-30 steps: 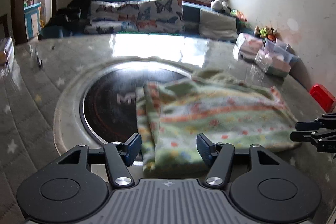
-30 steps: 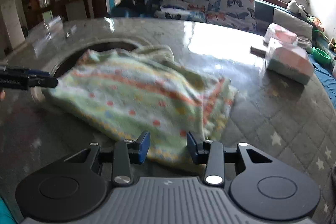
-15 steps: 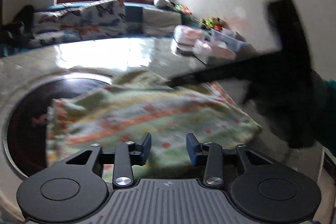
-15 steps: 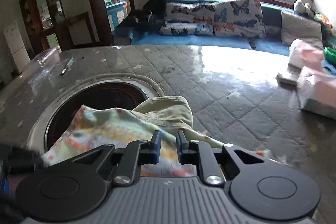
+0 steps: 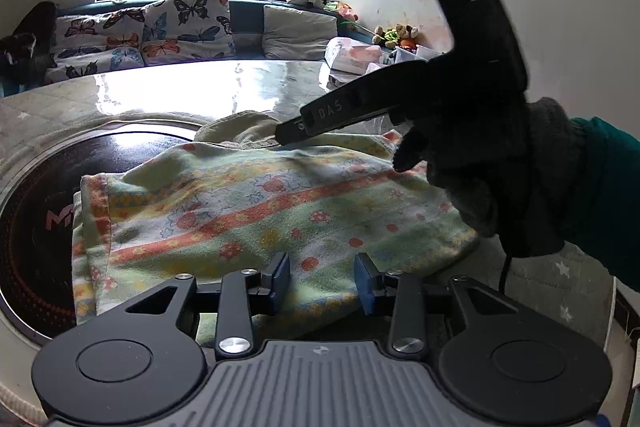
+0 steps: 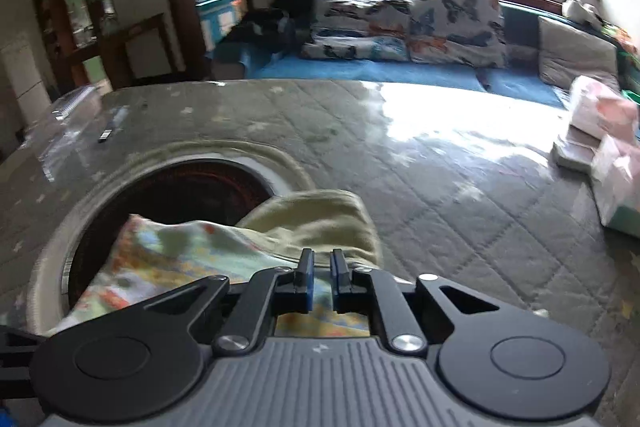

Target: Fold clothes

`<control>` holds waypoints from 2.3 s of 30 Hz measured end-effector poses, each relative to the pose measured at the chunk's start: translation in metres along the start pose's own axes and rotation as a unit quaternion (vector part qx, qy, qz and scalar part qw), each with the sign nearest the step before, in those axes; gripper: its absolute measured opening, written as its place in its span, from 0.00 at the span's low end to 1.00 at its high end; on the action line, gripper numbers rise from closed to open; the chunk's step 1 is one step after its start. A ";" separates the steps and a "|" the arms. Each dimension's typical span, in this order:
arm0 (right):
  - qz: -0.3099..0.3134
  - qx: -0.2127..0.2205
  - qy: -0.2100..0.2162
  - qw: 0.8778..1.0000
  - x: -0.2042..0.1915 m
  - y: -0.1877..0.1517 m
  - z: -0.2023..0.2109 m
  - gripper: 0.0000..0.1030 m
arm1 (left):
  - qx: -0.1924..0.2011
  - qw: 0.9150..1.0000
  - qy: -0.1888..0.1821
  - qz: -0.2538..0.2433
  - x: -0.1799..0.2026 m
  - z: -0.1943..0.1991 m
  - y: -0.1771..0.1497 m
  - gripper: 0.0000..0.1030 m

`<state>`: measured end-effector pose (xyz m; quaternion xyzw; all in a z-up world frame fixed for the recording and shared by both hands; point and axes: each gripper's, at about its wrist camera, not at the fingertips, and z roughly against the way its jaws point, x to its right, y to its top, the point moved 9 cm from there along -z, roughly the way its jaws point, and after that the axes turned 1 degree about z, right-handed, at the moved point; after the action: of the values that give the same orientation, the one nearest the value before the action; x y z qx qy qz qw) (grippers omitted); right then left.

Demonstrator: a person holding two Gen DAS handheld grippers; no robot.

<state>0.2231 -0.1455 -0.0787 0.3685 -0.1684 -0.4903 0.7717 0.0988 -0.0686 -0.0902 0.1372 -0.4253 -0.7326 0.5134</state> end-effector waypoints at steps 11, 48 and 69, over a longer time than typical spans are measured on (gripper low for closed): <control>0.052 -0.021 0.020 0.998 -0.040 0.011 -0.034 0.10 | 0.005 1.000 0.007 0.014 -0.001 0.010 -0.001 0.47; 0.111 0.009 0.032 0.993 -0.071 0.010 0.010 0.35 | 0.031 0.993 0.075 0.086 -0.048 0.060 -0.010 0.64; 0.034 0.021 0.009 0.999 -0.033 -0.035 0.029 0.37 | 0.039 0.987 0.125 0.095 -0.062 0.063 0.003 0.84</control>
<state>0.1676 -0.1365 -0.0820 0.3835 -0.1840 -0.4568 0.7813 0.0878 0.0149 -0.0648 0.2065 -0.3974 -0.6406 0.6237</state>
